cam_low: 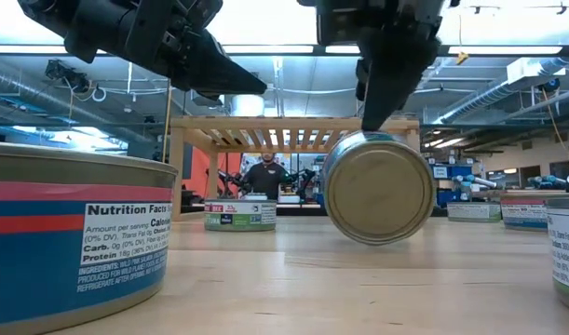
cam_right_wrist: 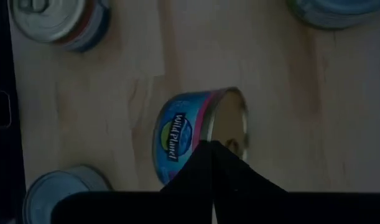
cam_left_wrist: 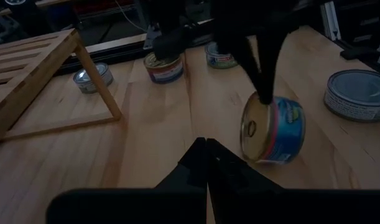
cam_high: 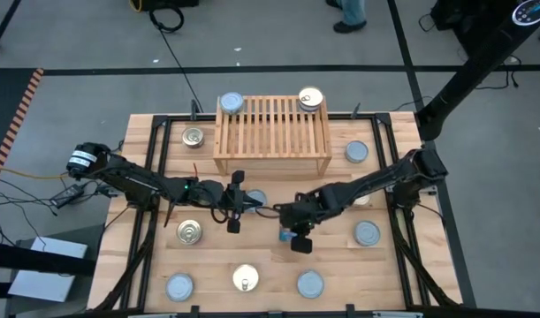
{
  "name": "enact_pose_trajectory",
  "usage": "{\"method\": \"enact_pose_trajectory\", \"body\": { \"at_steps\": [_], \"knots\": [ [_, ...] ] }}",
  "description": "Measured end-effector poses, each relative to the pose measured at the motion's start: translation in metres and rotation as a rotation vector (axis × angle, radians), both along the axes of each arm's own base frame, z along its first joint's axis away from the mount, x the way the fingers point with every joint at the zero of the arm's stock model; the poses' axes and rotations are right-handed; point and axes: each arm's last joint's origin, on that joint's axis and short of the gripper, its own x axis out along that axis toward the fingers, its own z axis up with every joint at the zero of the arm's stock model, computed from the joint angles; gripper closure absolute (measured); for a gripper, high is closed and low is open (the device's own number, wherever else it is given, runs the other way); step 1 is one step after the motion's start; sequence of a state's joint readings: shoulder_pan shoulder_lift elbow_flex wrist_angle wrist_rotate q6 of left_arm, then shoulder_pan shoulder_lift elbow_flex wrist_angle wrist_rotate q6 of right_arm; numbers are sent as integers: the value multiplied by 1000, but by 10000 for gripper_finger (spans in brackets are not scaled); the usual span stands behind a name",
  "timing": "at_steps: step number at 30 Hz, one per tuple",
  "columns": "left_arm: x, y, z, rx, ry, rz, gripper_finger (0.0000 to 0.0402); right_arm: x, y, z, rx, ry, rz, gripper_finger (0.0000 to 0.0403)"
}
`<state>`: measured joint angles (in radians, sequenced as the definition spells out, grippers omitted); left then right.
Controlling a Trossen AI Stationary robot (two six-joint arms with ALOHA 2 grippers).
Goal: Stack canned seafood by type on shelf
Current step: Stack the blue tuna can on top of the other blue tuna can on the shelf
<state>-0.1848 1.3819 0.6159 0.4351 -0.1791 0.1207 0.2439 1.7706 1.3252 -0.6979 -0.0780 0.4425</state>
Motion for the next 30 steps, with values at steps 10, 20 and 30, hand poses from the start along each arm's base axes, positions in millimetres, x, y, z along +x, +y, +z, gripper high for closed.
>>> {"method": "enact_pose_trajectory", "body": {
  "at_steps": [10,20,30],
  "knots": [
    [0,0,0,-1,4,0,398,0,-22,-10,41,22,-39,395],
    [0,0,0,-2,1,1,398,-3,-22,-6,33,44,-42,331],
    [0,0,0,0,3,0,398,-11,-8,21,-139,105,-60,281]
  ]
}}
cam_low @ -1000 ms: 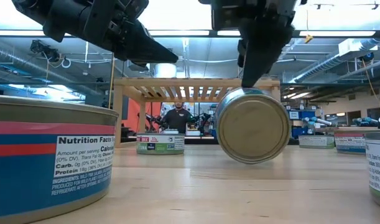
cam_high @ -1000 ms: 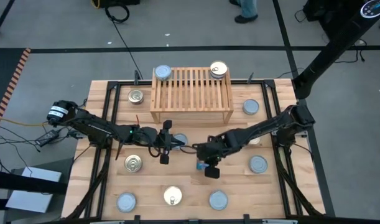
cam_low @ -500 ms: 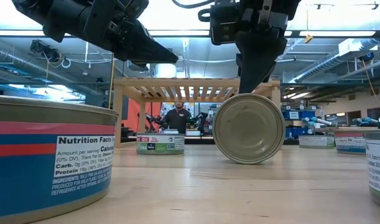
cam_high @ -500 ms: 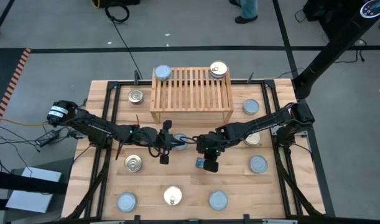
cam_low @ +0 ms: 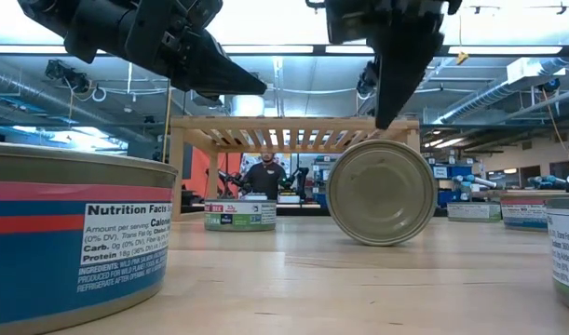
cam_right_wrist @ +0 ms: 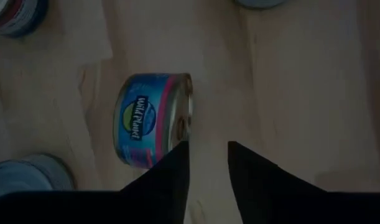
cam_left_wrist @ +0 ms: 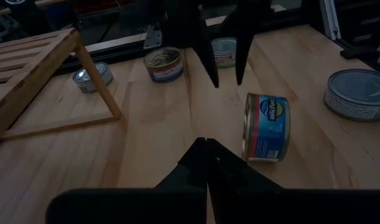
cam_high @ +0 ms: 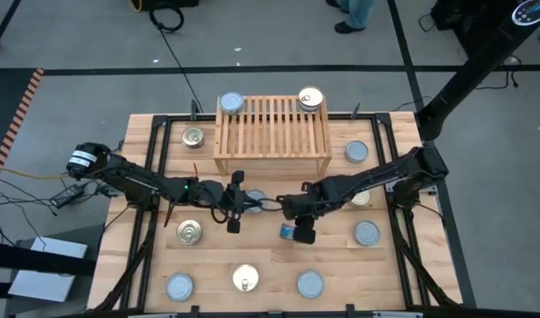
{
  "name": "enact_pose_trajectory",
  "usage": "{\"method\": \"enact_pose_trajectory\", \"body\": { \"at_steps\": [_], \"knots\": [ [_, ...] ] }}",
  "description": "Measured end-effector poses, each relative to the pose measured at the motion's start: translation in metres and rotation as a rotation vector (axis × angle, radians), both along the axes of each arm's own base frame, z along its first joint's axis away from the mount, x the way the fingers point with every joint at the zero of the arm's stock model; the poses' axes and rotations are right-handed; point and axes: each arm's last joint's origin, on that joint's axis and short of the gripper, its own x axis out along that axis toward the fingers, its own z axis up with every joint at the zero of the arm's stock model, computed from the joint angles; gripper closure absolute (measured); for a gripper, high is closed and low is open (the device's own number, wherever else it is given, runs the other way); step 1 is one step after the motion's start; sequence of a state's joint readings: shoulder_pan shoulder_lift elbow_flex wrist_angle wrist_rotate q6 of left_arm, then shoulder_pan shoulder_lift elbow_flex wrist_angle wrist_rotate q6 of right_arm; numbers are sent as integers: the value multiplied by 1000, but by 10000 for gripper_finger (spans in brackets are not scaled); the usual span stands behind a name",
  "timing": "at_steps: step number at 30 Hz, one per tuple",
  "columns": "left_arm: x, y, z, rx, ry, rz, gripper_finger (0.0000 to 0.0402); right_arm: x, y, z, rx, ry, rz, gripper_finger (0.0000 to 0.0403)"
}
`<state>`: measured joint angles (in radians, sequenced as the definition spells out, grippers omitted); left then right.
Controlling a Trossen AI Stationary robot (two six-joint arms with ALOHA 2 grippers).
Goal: Stack canned seafood by type on shelf
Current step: Stack the blue tuna can on top of the other blue tuna can on the shelf
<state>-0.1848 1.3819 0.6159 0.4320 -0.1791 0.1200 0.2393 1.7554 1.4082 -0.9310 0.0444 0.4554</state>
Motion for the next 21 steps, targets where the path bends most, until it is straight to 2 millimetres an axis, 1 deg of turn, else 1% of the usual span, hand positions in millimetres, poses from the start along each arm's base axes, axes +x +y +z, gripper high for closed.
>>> {"method": "enact_pose_trajectory", "body": {
  "at_steps": [4,8,11,17,21],
  "knots": [
    [0,0,0,0,0,0,398,-4,15,5,-29,-11,5,252],
    [0,0,0,1,1,0,398,-7,32,0,-43,-10,7,214],
    [0,0,0,2,2,0,398,-10,43,-2,-70,-47,-8,182],
    [0,0,0,2,3,-1,398,-12,58,-2,-117,-109,-36,119],
    [0,0,0,3,4,-1,398,-8,65,-9,-134,-133,-43,93]
  ]
}}
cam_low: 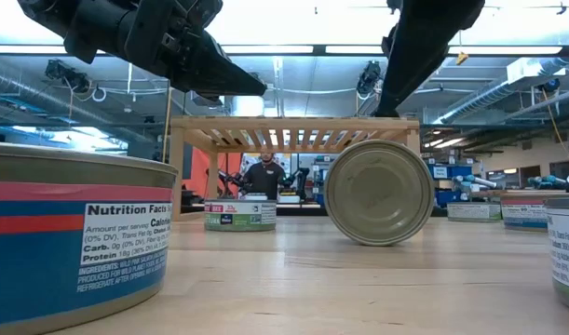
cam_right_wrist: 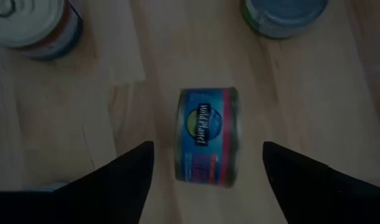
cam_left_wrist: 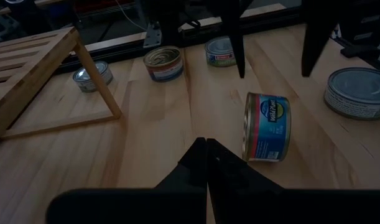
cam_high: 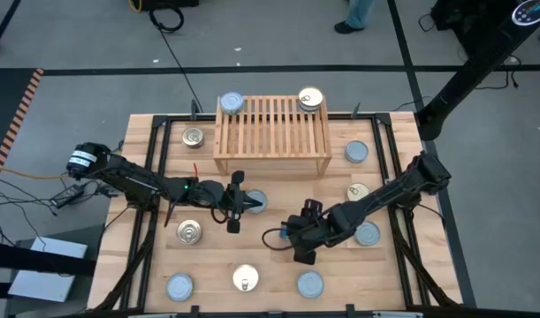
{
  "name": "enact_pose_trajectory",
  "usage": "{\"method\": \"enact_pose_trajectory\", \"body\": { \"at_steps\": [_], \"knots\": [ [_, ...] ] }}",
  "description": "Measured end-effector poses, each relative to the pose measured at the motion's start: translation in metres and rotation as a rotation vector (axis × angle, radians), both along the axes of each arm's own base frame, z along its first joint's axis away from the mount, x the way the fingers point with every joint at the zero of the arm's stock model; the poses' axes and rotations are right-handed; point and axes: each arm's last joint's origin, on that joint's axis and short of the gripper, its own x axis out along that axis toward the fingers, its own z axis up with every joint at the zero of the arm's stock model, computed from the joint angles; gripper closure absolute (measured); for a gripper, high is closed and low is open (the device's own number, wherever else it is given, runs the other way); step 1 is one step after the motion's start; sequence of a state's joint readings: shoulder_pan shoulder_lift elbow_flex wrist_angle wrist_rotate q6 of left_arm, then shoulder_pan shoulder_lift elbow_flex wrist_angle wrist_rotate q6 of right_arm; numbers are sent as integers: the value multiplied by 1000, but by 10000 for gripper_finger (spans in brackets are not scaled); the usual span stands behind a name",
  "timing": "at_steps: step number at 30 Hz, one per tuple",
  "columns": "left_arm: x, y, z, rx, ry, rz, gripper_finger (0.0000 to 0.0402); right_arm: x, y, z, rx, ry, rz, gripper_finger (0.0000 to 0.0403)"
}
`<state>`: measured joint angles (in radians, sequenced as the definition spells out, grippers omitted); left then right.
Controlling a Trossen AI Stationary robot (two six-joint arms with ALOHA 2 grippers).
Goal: Stack canned seafood by type on shelf
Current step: Stack the blue tuna can on top of the other blue tuna can on the shelf
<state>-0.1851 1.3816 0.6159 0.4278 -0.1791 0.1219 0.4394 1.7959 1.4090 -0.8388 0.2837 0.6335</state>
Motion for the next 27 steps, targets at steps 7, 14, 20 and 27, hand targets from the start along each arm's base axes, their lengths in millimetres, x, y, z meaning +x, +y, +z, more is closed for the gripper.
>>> {"method": "enact_pose_trajectory", "body": {
  "at_steps": [7,14,20,27],
  "knots": [
    [0,0,0,0,1,0,398,5,3,-18,-48,31,-34,87],
    [0,0,0,0,1,0,398,6,3,-19,-68,21,-45,87],
    [0,0,0,0,2,0,398,10,4,-29,-68,45,-38,88],
    [0,0,0,-2,2,1,398,11,5,-34,-64,62,-32,109]
  ]
}}
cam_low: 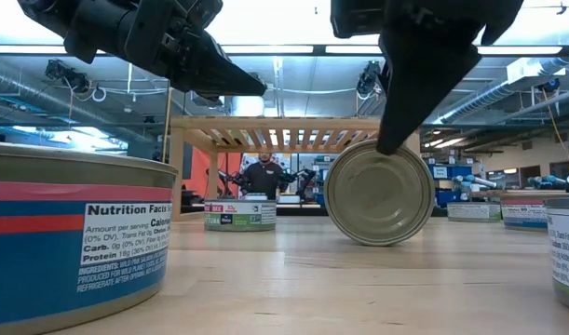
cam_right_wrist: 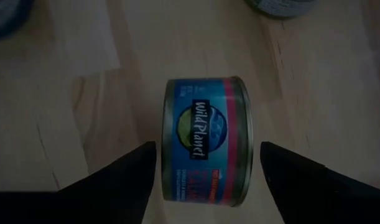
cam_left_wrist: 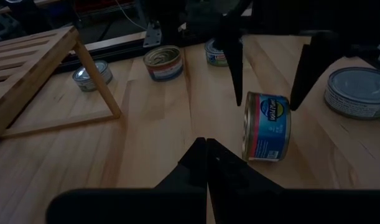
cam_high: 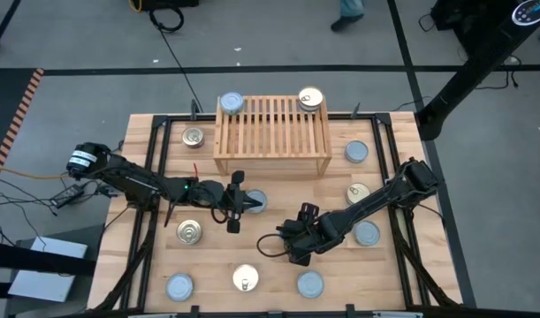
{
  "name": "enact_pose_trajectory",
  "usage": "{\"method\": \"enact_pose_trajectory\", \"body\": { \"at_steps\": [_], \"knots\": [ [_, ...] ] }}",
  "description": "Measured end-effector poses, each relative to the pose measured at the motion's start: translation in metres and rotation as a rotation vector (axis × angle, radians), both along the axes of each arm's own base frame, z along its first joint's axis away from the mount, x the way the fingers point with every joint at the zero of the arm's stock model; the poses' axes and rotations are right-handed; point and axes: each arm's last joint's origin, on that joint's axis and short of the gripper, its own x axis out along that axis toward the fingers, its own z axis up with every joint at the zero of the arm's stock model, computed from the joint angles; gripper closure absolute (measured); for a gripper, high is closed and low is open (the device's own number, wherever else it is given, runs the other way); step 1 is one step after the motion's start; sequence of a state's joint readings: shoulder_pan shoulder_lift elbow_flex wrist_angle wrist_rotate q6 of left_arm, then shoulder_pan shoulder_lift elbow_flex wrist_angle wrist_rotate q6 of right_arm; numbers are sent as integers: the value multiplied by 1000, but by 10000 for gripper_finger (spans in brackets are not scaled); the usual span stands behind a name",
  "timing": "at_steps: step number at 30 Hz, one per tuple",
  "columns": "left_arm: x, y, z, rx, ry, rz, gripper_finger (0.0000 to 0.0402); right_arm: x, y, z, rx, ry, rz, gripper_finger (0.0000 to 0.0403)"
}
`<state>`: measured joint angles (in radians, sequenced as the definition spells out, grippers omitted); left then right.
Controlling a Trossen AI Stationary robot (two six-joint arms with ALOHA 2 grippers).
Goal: Stack canned seafood by type on shelf
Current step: Stack the blue tuna can on top of the other blue tuna can on the shelf
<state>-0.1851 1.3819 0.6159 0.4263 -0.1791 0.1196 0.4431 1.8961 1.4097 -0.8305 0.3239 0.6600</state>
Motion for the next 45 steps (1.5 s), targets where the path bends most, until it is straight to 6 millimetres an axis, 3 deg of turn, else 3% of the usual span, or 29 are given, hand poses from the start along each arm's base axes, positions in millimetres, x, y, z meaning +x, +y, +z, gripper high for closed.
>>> {"method": "enact_pose_trajectory", "body": {
  "at_steps": [6,13,24,29,35,45],
  "knots": [
    [0,0,-1,0,12,-5,398,0,0,1,-6,3,18,146],
    [-1,-4,-3,-51,38,-150,398,1,-4,1,-20,11,49,181],
    [-1,-2,-3,-21,32,-69,396,6,-10,5,-88,17,138,188],
    [-1,-2,-3,-21,32,-69,396,6,-8,23,-179,12,158,189],
    [-1,-2,-2,-23,30,-68,395,5,-7,58,-329,4,158,190],
    [-1,-2,-2,-24,30,-68,395,3,-21,111,-589,-1,153,190]
  ]
}}
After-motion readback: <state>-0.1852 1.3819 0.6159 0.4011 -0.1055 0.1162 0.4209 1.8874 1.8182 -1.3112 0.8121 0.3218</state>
